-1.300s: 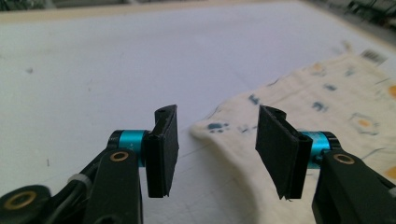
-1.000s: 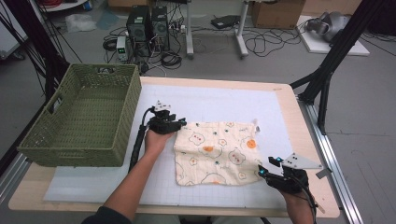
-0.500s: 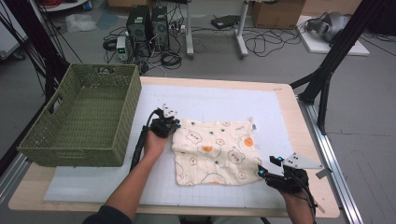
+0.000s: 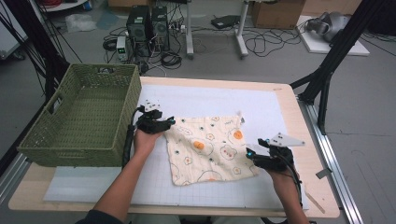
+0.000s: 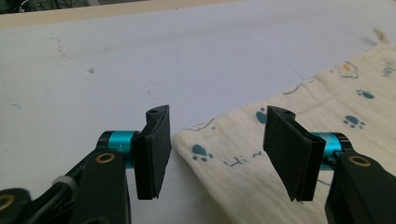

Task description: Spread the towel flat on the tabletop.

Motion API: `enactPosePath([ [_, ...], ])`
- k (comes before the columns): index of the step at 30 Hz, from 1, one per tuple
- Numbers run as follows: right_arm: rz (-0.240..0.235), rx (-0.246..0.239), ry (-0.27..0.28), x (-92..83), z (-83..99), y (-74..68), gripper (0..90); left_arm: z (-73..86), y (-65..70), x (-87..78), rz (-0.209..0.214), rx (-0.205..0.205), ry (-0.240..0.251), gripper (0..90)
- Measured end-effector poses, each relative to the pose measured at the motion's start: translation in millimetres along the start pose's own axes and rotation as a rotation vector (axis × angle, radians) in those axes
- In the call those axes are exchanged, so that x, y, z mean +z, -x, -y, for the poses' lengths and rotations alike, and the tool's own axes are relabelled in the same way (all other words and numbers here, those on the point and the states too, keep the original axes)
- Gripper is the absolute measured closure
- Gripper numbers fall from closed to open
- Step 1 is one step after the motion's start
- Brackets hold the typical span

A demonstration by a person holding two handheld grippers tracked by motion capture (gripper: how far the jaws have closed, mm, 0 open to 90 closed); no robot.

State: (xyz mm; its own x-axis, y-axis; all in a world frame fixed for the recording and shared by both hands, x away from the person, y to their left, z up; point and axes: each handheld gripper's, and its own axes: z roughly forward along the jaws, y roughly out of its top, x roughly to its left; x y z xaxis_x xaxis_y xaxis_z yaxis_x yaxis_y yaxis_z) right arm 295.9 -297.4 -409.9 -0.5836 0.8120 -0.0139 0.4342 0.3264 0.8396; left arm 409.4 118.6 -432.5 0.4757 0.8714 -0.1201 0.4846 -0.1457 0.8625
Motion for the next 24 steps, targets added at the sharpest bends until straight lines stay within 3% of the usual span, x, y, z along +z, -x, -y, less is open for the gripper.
enactPosePath([
  [3,-0.006,-0.025,-0.021,19.6,-12.3,7.0,38.4,2.5,2.6,-4.3,0.016,-0.001,0.013,39.5],
  [8,-0.022,-0.004,-0.07,55.4,-27.7,20.9,38.5,5.8,6.0,-9.8,0.065,-0.008,-0.013,37.1],
  [12,-0.021,-0.003,-0.124,91.5,-34.5,27.2,36.7,3.2,9.3,-14.0,0.077,0.012,0.007,37.4],
  [16,-0.016,0.004,-0.159,119.3,-41.2,32.7,38.8,2.0,9.3,-18.8,0.062,0.017,0.001,37.8],
  [19,-0.041,-0.024,-0.193,133.0,-42.8,28.4,45.6,1.1,9.1,-23.0,0.058,0.023,-0.001,37.8],
  [21,-0.044,0.004,-0.185,134.0,-43.7,30.0,53.7,0.7,9.3,-24.7,0.055,0.027,-0.006,37.8],
  [24,-0.027,-0.016,-0.19,131.8,-45.1,33.4,82.3,0.6,9.0,-26.4,0.053,0.025,-0.014,37.7],
])
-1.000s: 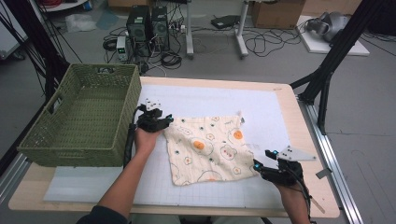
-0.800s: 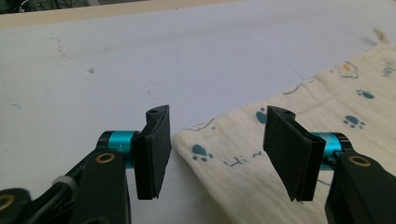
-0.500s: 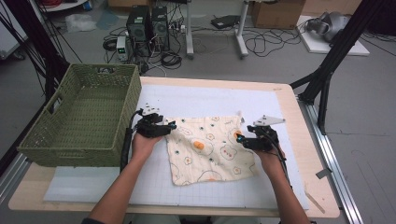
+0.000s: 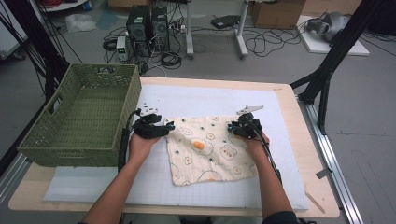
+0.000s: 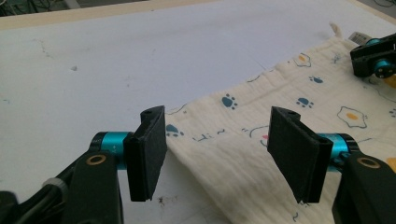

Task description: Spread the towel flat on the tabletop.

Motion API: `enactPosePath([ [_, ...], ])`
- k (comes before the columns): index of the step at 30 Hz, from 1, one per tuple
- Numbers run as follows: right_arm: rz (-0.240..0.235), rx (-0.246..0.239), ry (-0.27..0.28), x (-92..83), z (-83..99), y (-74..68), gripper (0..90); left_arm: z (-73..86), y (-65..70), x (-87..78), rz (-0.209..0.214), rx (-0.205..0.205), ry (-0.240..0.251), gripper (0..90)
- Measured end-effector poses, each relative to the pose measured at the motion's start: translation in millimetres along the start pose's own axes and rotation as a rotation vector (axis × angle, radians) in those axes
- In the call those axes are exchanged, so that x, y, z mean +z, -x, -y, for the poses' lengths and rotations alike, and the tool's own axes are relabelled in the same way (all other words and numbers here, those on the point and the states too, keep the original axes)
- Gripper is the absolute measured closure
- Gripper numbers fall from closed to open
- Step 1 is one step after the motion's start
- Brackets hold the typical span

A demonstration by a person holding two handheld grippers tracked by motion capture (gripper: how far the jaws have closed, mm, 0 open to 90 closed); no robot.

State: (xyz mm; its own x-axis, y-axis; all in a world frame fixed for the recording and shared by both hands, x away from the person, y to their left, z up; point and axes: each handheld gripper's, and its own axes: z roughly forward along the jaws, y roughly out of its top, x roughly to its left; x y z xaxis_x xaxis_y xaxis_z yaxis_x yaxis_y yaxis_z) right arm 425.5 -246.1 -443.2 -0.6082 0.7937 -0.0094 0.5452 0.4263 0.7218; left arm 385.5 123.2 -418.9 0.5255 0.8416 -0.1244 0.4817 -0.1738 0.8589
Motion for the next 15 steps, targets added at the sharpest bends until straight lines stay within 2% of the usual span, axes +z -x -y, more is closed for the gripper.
enactPosePath([
  [1,0.034,-0.01,-0.004,-0.7,-0.5,0.9,87.4,0.2,0.7,-0.1,-0.002,-0.003,-0.002,37.8],
  [2,0.085,-0.008,-0.003,-1.1,-0.7,2.4,87.6,0.6,1.1,0.2,0.002,-0.003,-0.003,37.8],
  [6,0.23,0.082,0.009,-4.9,3.5,20.7,87.6,7.7,3.2,2.5,-0.002,0.005,-0.005,38.3],
  [7,0.244,0.112,0.011,-5.7,5.7,25.2,86.7,10.7,3.1,4.1,0.001,0.004,-0.016,38.5],
  [9,0.236,0.154,0.014,-6.5,8.5,28.7,75.5,16.5,2.9,6.9,0.002,-0.003,-0.029,38.5],
  [12,0.197,0.155,0.048,-12.8,7.3,27.8,62.4,20.9,4.0,10.2,0.001,-0.012,-0.045,38.7],
  [13,0.213,0.147,0.052,-16.7,5.9,25.6,57.9,21.2,5.8,11.6,0.004,-0.008,-0.046,39.1],
  [15,0.214,0.142,0.086,-26.1,4.1,23.4,54.6,20.7,10.4,13.6,0.025,0.008,-0.047,42.1],
])
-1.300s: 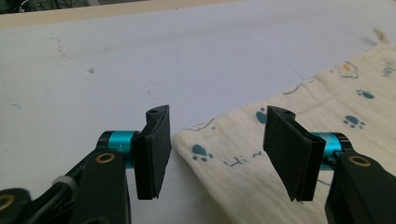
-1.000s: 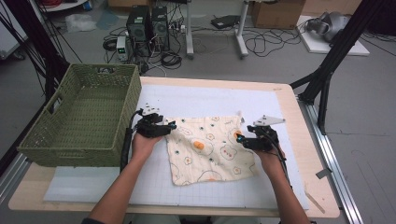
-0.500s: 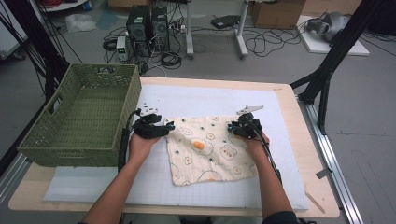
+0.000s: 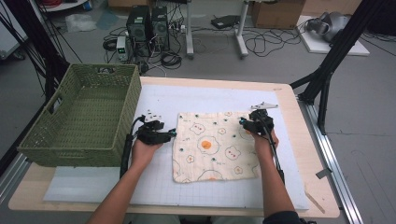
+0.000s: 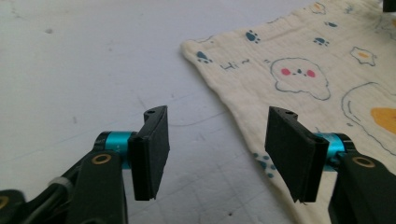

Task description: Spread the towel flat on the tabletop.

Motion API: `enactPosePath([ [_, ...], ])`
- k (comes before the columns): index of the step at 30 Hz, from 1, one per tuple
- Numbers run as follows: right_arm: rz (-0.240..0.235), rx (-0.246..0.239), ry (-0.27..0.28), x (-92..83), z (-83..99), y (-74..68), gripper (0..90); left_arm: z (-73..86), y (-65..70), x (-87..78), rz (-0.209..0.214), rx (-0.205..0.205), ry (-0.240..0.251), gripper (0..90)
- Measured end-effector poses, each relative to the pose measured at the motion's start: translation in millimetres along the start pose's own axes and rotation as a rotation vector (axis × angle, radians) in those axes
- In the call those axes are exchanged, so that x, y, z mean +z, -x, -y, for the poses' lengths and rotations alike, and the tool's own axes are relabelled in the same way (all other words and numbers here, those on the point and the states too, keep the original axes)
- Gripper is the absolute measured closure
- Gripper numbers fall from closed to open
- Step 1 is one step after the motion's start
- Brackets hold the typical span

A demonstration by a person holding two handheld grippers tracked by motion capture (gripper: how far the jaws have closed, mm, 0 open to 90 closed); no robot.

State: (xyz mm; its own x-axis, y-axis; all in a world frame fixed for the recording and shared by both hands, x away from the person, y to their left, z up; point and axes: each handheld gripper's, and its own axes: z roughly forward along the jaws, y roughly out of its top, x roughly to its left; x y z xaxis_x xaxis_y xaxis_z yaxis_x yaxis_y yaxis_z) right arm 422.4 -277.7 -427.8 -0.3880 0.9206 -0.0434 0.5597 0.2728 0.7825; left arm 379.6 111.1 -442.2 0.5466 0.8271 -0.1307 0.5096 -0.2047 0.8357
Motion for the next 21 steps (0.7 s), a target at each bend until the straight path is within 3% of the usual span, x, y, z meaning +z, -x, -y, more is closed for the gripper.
enactPosePath([
  [2,0.0,-0.006,0.027,-10.2,-1.7,1.2,51.2,-1.0,4.1,2.1,0.0,0.013,0.011,43.0],
  [5,-0.023,0.006,0.074,-25.1,0.8,3.4,48.2,-1.4,6.4,7.5,0.011,0.002,0.011,44.3],
  [9,-0.077,0.008,0.057,-39.6,6.1,4.2,44.5,1.5,9.9,17.0,-0.006,0.01,-0.039,47.2],
  [11,-0.08,-0.018,0.083,-47.3,9.6,1.2,44.8,-0.6,13.4,19.4,0.007,0.034,-0.057,50.1],
  [13,-0.088,-0.033,0.082,-51.8,13.3,-0.8,44.6,-1.8,20.3,23.6,0.032,0.104,-0.095,58.8],
  [14,-0.088,-0.039,0.078,-53.1,15.3,-1.6,44.5,-2.6,25.3,25.2,0.012,0.167,-0.098,65.9],
  [15,-0.09,-0.04,0.077,-54.0,17.4,-2.5,44.5,-3.9,27.9,26.2,0.034,0.184,-0.105,71.4],
  [16,-0.093,-0.042,0.072,-54.6,19.3,-2.9,44.3,-5.1,29.6,26.8,0.033,0.197,-0.114,83.3],
  [18,-0.093,-0.046,0.075,-55.9,22.6,-3.9,44.2,-8.7,30.5,27.8,-0.012,0.232,-0.132,86.6],
  [21,-0.096,-0.042,0.069,-57.9,26.7,-4.5,43.9,-9.2,14.3,24.6,-0.088,0.169,-0.124,87.0],
])
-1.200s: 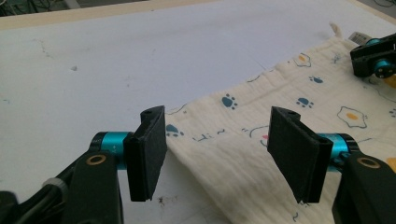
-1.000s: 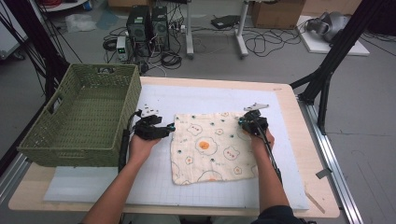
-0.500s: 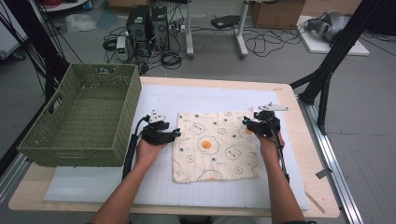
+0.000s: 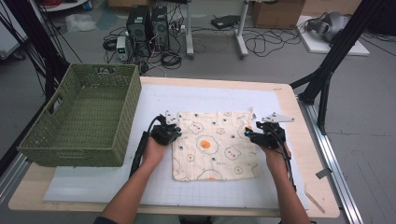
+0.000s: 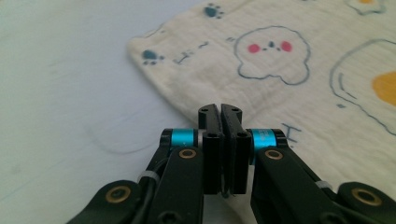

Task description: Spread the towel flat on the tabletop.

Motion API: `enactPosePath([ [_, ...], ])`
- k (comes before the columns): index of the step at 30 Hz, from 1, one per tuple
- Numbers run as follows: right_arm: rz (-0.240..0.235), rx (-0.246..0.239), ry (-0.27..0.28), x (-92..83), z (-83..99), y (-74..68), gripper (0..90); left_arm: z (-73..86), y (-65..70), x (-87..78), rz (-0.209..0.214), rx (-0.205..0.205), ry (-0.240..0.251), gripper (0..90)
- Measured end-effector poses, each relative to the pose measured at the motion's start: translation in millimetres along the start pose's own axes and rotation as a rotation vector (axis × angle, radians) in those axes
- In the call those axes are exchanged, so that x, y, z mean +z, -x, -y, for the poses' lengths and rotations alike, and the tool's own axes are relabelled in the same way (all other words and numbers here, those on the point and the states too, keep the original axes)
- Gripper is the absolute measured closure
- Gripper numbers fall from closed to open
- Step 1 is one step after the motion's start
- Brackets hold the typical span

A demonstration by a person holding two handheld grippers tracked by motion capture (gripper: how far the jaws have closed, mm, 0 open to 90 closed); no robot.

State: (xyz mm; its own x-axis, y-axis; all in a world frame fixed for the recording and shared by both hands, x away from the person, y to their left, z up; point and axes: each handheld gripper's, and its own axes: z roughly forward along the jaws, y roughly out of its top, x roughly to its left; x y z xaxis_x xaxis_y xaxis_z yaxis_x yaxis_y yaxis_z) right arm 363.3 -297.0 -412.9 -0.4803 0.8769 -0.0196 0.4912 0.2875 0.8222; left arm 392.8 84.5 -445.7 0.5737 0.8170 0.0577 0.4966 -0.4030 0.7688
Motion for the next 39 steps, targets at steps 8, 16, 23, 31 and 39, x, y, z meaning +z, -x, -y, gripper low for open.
enactPosePath([
  [8,-0.038,0.007,-0.005,-3.4,9.8,-8.9,43.3,10.3,-29.3,-9.0,-0.033,-0.127,0.034,69.9],
  [16,-0.076,-0.012,-0.044,-12.6,31.3,-23.6,54.3,20.1,-24.5,-23.8,0.029,-0.155,0.091,42.6],
  [23,-0.144,0.001,-0.113,-5.2,47.8,-34.3,66.7,25.3,-16.9,-36.6,0.072,-0.127,0.113,43.6],
  [31,-0.01,-0.107,-0.145,-14.6,46.3,-44.6,80.6,29.6,-3.9,-52.6,0.122,-0.084,0.119,45.6],
  [39,-0.048,-0.064,-0.061,-31.6,50.7,-45.0,55.1,44.4,10.2,-60.1,0.15,-0.066,0.098,45.6],
])
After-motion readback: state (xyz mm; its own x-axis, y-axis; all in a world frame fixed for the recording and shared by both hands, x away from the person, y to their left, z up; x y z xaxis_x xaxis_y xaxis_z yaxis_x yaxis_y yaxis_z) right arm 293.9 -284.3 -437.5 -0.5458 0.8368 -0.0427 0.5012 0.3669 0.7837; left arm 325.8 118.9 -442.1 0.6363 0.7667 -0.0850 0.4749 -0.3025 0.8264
